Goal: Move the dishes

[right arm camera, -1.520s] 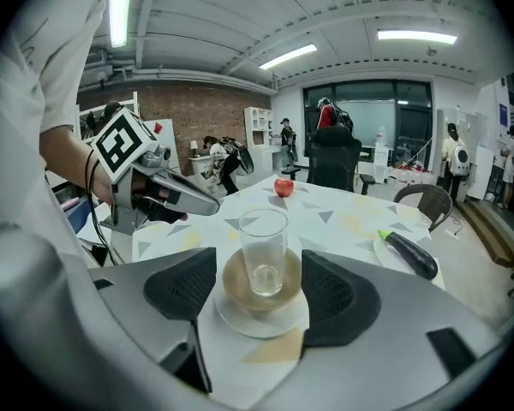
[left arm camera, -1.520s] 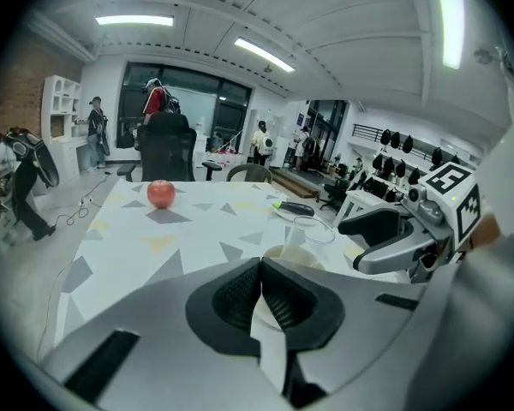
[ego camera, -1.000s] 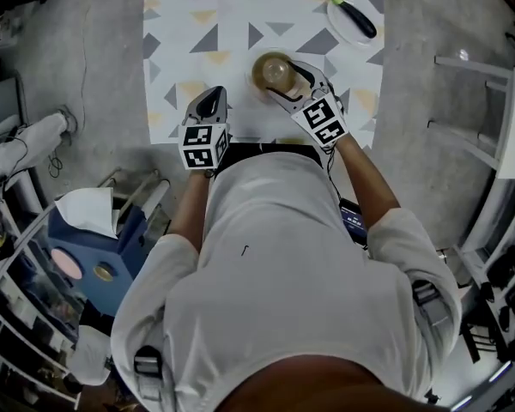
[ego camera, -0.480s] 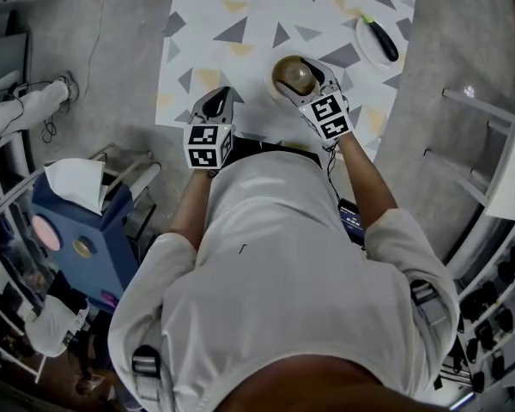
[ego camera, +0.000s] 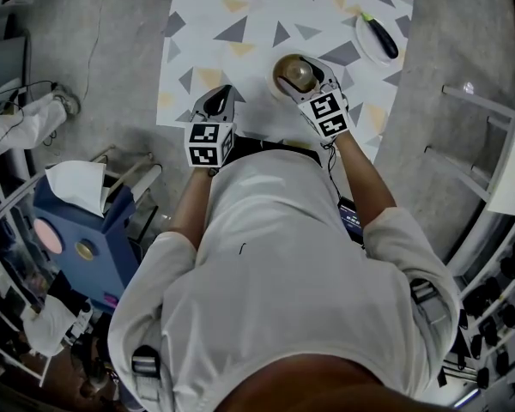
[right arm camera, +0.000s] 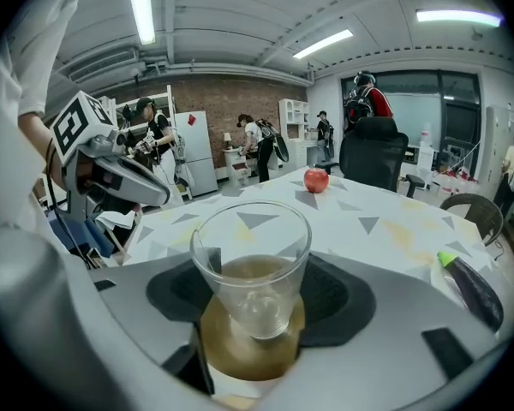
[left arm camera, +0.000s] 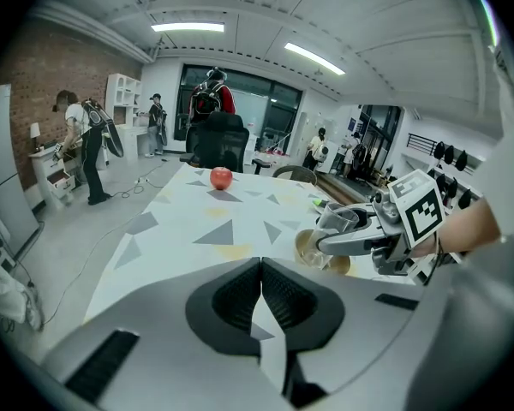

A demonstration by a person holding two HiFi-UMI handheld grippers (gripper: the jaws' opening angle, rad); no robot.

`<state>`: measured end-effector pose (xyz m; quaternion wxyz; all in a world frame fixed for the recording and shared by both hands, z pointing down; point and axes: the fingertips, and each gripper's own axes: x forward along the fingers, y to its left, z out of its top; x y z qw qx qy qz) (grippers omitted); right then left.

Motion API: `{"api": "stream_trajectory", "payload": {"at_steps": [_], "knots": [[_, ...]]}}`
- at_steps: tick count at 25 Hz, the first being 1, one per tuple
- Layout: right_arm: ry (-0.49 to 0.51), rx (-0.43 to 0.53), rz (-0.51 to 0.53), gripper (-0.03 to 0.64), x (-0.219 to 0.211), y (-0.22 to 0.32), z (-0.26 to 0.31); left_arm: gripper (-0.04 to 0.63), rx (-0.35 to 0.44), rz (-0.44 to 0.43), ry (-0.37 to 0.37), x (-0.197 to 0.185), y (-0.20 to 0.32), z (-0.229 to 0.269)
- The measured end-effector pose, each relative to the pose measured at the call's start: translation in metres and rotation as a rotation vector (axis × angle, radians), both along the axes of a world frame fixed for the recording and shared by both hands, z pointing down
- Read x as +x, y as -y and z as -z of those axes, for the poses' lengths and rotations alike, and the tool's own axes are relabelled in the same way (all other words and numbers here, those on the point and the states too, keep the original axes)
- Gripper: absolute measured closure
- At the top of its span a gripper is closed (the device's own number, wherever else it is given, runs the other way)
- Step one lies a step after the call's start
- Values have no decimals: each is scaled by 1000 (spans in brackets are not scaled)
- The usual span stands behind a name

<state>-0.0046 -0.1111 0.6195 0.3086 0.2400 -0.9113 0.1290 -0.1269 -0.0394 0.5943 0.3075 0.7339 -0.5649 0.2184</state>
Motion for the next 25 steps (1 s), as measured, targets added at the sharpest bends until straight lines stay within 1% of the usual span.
{"api": "stream_trajectory", "payload": {"at_steps": [5,11,21,25], "knots": [[8,13,-42,337,2,2,4,575,16,-25,-4,4,4,4],[35,48,-85,337,2,4,28,575,39,-76,-12,13,13,11],[81,117,-190,337,19,13,82,575,89,-206,-31,43,35,27],[75,141,-239,337,34,14,92,575,99,-260,-37,57,43,28]]}}
